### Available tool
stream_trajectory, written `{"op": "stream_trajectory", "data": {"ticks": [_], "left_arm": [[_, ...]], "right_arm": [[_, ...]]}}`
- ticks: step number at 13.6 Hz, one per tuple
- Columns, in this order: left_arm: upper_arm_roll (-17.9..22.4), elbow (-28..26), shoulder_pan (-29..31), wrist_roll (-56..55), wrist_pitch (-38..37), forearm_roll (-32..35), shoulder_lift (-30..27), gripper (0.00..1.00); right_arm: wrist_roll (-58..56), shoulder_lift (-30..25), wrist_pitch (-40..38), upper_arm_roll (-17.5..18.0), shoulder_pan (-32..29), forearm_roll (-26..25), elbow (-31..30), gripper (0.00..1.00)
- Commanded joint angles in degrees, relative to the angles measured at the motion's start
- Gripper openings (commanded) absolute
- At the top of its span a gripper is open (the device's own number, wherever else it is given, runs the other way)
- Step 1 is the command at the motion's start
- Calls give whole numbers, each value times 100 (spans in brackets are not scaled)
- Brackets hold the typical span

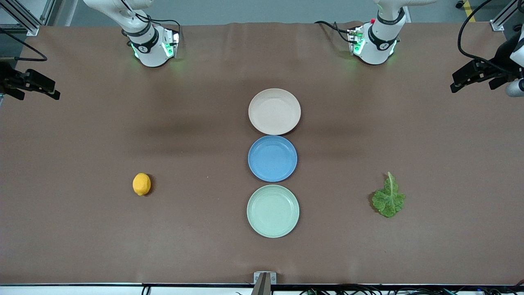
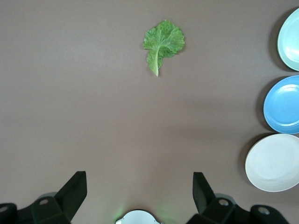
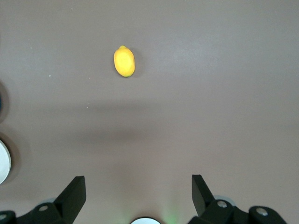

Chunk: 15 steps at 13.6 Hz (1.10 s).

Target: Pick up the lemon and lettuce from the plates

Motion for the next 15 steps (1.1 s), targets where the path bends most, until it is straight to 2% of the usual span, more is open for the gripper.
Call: {"op": "stream_trajectory", "data": {"ticks": [1, 15], "left_arm": [[9, 284, 2, 18, -24, -14, 154, 100], [10, 328, 11, 1, -262, -14, 154, 100]], "right_arm": [[46, -284, 128, 148, -153, -79, -298, 100], [293, -276, 251, 130, -118, 0, -290, 100]]}}
